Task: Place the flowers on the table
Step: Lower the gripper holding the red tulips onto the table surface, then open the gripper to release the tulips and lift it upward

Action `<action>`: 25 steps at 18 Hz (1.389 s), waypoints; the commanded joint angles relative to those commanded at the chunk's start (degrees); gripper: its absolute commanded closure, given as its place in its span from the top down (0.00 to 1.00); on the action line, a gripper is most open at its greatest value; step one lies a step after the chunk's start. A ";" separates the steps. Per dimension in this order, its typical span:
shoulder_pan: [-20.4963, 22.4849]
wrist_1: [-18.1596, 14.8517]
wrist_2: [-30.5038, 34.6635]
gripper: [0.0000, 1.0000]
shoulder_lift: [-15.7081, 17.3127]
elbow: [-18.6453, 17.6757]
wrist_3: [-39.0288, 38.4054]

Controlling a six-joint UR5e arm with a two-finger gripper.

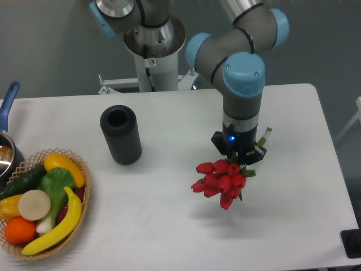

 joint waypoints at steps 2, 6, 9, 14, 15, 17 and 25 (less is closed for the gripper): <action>-0.09 0.00 0.00 0.04 -0.18 0.00 0.00; -0.61 0.00 0.26 0.06 -1.05 0.00 0.00; -0.70 0.09 0.18 0.09 -2.63 -0.44 0.09; -2.02 -0.70 0.09 0.28 -4.66 0.09 0.61; -2.37 -0.62 0.09 0.31 -4.75 -0.09 0.53; -2.46 -0.53 0.09 0.45 -5.27 -0.09 0.62; -2.20 0.26 0.09 1.00 -3.70 -0.44 0.79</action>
